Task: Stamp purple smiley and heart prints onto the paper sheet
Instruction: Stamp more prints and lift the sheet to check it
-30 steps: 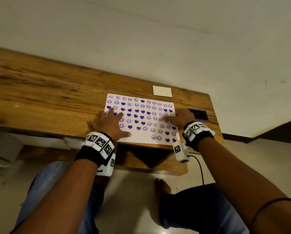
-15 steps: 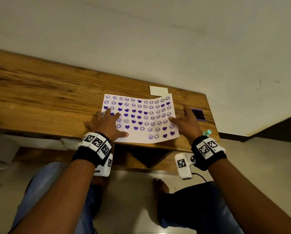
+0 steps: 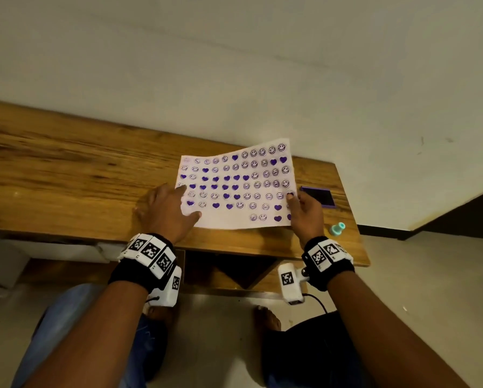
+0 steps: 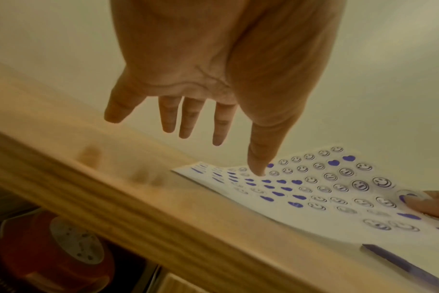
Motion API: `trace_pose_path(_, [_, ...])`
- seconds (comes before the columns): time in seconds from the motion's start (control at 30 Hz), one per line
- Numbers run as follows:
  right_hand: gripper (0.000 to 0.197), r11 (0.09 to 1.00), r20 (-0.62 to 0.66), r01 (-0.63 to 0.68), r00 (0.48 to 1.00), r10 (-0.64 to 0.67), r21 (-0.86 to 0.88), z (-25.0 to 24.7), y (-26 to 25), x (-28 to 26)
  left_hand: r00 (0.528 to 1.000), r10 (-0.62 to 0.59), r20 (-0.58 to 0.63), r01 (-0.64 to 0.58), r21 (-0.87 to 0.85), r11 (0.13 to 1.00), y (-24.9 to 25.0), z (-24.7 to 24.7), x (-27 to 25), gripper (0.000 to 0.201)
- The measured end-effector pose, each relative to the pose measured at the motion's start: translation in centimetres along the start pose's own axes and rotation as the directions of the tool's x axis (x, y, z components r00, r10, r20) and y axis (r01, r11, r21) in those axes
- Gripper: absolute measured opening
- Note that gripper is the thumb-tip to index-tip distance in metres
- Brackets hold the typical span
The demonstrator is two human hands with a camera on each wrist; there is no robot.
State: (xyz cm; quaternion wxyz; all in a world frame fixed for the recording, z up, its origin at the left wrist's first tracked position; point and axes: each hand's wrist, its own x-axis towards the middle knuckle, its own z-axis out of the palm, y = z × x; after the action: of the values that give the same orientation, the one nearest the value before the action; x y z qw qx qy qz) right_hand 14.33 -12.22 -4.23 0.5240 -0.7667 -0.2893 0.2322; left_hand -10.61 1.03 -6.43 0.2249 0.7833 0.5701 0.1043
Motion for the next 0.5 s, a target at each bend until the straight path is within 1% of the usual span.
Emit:
trace_pose_path(0.03, [0.01,0.998,-0.023,0.031,0.999,-0.029,0.051,-0.3,-0.2,0.1,0.999,0.009,-0.033,-0.01,-0.022,1.0,-0.1,0.0,0.1,0.069])
trace_pose_path(0.13, [0.01,0.977,-0.099,0.078,0.993,-0.059,0.201,-1.2,-1.0,0.4,0.997,-0.008,-0.074,0.002,-0.09,0.996,0.1,0.2,0.2,0.054])
trace_pose_path(0.17, [0.009,0.965,-0.121,0.088,0.991,-0.059,0.247,-1.5,-1.1,0.5,0.996,-0.013,-0.085,0.004,-0.111,0.994,0.2,0.4,0.1,0.051])
trace_pose_path(0.27, [0.01,0.925,-0.165,0.106,0.985,-0.048,0.365,-2.1,-1.9,0.9,0.994,0.031,-0.101,-0.044,-0.129,0.991,0.4,0.8,0.0,0.045])
trace_pose_path(0.33, [0.011,0.901,-0.167,0.106,0.985,-0.038,0.42,-2.4,-2.4,1.0,0.998,0.034,-0.053,-0.039,-0.09,0.995,0.4,1.1,0.1,0.051])
trace_pose_path(0.4, [0.011,0.879,-0.144,0.103,0.989,-0.04,0.466,-2.3,-2.9,1.1,0.999,0.025,0.034,-0.025,-0.005,1.0,0.4,1.3,0.1,0.062])
trace_pose_path(0.47, [0.012,0.857,-0.114,0.121,0.991,-0.074,0.5,-2.1,-3.5,1.3,0.992,0.02,0.121,-0.031,0.089,0.996,0.6,1.6,0.2,0.07])
trace_pose_path(0.5, [0.012,0.848,-0.102,0.137,0.99,-0.098,0.512,-1.9,-3.9,1.4,0.989,0.018,0.146,-0.036,0.121,0.992,0.6,1.7,0.2,0.073])
